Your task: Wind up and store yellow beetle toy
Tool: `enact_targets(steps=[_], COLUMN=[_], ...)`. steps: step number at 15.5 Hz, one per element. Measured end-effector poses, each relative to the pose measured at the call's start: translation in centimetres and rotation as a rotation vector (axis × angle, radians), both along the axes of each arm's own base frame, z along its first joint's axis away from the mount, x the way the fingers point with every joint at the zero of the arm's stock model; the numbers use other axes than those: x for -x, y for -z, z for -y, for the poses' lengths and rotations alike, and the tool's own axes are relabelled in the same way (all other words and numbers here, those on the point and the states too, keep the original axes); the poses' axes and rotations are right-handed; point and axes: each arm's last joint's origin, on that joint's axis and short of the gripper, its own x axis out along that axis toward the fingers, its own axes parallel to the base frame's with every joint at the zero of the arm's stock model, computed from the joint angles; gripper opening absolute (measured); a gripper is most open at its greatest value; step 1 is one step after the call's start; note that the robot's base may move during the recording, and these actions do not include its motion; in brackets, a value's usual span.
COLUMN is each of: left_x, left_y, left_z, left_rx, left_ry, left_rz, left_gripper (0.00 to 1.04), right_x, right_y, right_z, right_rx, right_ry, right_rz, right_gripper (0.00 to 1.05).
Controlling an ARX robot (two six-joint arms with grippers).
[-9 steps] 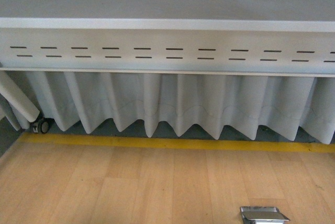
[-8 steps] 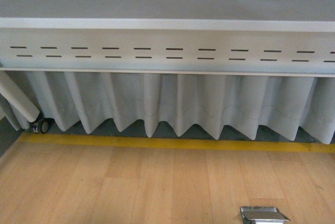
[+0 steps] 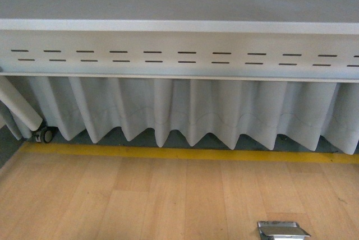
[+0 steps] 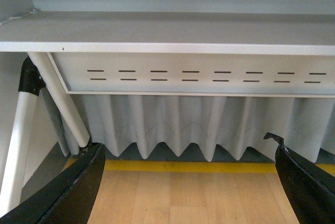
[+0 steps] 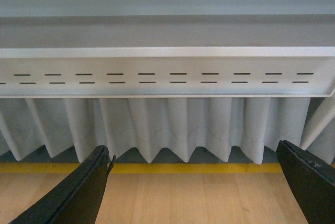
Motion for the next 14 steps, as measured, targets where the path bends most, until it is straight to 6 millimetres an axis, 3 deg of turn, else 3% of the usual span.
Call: enact_targets(steps=[14], left_x=[0.0], left_y=[0.0], left_z=[0.0], left_rx=[0.0], left_ry=[0.0], left_rz=[0.0], left_gripper=[0.98], right_x=[0.0], right_y=[0.0], right_z=[0.0], right_rx=[0.0], right_ry=[0.0], right_rz=[0.0], right_gripper=[0.98])
